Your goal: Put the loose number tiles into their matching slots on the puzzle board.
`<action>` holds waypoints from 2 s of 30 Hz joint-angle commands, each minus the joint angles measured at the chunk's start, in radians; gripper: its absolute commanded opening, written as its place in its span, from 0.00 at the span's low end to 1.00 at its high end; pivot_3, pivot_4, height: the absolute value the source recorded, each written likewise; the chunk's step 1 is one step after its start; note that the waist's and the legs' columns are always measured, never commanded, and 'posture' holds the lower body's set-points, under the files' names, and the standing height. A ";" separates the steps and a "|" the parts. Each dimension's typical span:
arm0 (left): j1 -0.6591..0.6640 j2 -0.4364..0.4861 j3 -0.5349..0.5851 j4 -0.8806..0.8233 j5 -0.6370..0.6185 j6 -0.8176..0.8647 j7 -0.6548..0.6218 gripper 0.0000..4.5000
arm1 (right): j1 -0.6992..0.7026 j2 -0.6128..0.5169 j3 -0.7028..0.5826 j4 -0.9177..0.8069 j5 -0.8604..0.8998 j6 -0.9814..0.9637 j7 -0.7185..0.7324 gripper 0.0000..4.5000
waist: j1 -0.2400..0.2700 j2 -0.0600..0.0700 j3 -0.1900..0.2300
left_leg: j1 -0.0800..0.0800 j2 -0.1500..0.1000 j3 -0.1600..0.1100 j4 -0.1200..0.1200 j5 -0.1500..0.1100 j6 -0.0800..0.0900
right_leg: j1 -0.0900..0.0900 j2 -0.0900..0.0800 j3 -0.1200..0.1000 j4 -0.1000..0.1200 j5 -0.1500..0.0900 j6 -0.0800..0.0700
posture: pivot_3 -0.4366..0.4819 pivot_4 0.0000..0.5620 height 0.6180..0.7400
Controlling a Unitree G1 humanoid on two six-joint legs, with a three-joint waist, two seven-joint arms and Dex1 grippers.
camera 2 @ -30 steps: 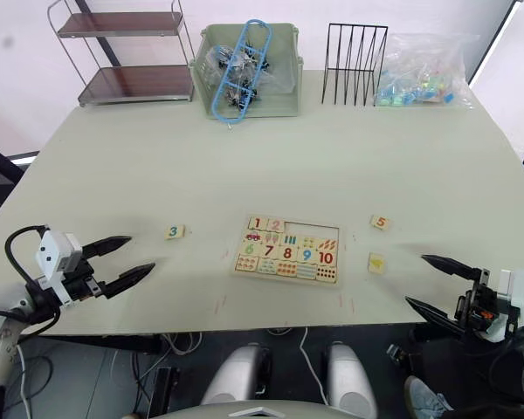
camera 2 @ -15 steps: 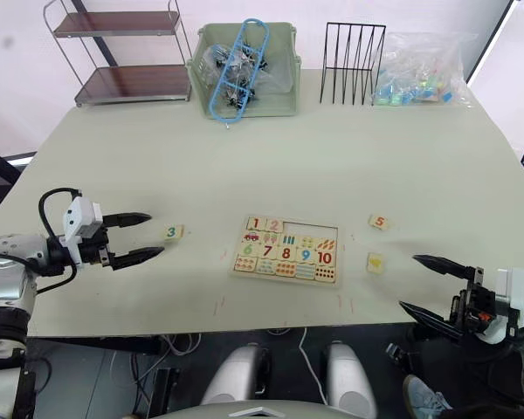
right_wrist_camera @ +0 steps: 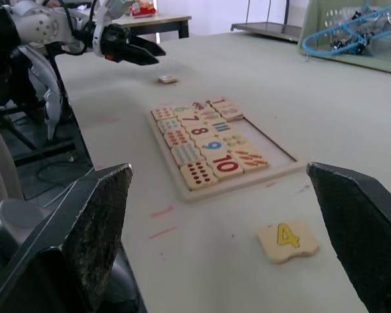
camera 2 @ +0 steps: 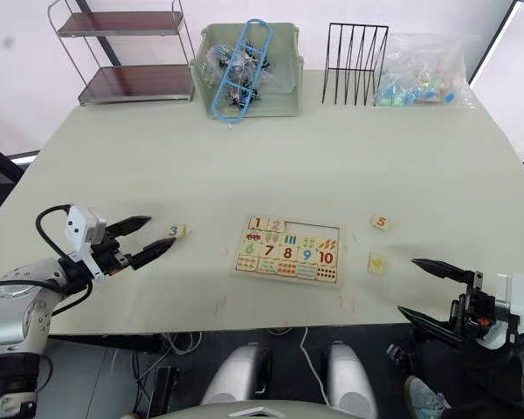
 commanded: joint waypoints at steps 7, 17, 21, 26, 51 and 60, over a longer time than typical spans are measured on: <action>0.085 -0.220 -0.008 -0.417 0.038 0.296 0.491 0.99 | -0.068 -0.045 -0.036 0.082 0.007 -0.022 0.067 1.00 | 0.000 0.000 0.000 | 0.001 -0.001 -0.001 0.000 0.000 0.000 | 0.001 0.001 0.000 0.000 0.000 0.000 | 0.48 0.27 1.00; 0.054 -0.363 -0.121 -0.455 0.185 0.372 0.738 0.99 | -0.119 -0.049 -0.023 0.094 -0.002 -0.007 0.071 1.00 | 0.002 0.000 0.000 | 0.000 -0.006 -0.002 0.000 0.000 0.000 | 0.002 0.001 -0.001 0.000 0.000 0.000 | 0.48 0.27 1.00; 0.046 -0.402 -0.148 -0.454 0.190 0.385 0.756 0.99 | -0.123 -0.049 -0.023 0.094 -0.003 -0.004 0.071 1.00 | 0.002 0.000 0.000 | 0.000 -0.006 -0.002 0.000 0.000 0.000 | 0.002 0.001 -0.001 0.000 0.000 0.000 | 0.48 0.27 1.00; 0.009 -0.434 -0.172 -0.424 0.214 0.388 0.790 0.99 | -0.123 -0.054 -0.026 0.086 0.000 0.004 0.069 1.00 | 0.002 0.000 0.000 | 0.000 -0.007 -0.003 0.000 0.000 0.000 | 0.002 0.001 -0.001 0.000 0.000 0.000 | 0.48 0.27 1.00; -0.009 -0.501 -0.194 -0.363 0.267 0.422 0.830 0.41 | -0.134 -0.059 -0.030 0.056 0.001 0.019 0.033 1.00 | 0.004 0.000 -0.001 | 0.000 -0.007 -0.003 0.001 0.000 0.000 | 0.002 0.001 -0.001 0.000 0.000 0.000 | 0.48 0.27 1.00; 0.077 -0.488 -0.219 -0.509 0.232 0.501 0.779 0.34 | -0.136 -0.052 -0.022 0.043 -0.002 0.022 0.016 1.00 | 0.001 0.000 -0.001 | 0.000 -0.007 -0.002 0.000 0.000 0.000 | 0.002 0.001 0.000 0.000 0.000 0.000 | 0.48 0.27 1.00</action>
